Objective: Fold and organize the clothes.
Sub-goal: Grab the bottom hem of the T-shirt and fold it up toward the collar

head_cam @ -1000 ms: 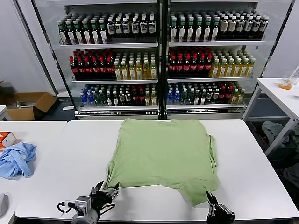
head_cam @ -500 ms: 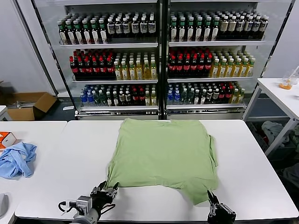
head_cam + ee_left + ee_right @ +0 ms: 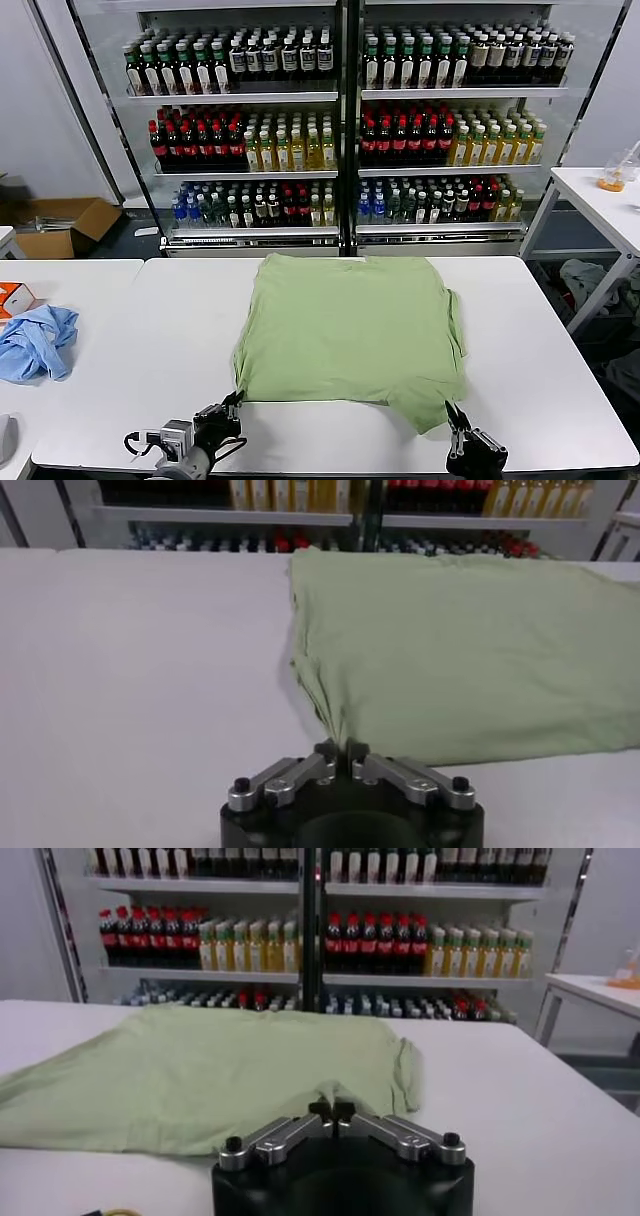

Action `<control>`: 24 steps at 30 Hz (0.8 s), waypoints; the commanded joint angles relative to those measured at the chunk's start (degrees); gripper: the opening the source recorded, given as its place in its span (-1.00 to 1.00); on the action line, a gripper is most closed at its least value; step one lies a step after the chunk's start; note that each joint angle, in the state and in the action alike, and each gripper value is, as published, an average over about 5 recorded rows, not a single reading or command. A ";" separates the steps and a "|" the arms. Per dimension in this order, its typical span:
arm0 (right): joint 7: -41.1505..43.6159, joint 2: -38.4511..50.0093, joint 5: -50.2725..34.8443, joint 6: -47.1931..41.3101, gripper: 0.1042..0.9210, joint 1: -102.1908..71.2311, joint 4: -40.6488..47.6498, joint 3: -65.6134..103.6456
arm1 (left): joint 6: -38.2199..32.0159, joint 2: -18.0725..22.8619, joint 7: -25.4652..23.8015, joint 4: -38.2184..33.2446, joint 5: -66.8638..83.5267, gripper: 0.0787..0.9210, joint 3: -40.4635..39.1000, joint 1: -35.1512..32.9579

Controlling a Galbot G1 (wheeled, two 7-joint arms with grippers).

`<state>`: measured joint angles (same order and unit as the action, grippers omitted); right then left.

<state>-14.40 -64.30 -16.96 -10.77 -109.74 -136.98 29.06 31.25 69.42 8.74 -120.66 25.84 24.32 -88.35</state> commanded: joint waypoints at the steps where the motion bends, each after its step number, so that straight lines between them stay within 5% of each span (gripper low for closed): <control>1: 0.17 3.67 -4.89 -0.28 -1.00 4.68 0.27 3.84 | -0.94 -0.89 -0.08 -6.31 14.18 -0.86 5.70 0.24; 14: -0.16 12.36 -13.18 -2.86 -1.00 24.16 10.94 2.26 | -0.84 -3.64 0.03 -3.55 23.36 -0.90 5.06 8.87; 24: 0.32 15.83 -14.56 -3.34 -1.00 39.15 21.95 -5.29 | -1.46 -5.31 0.21 7.77 22.03 -0.90 -3.10 21.29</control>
<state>-14.10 -51.91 -29.26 -13.77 -84.16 -123.79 28.19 30.29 65.18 8.98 -121.87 45.23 27.11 -78.62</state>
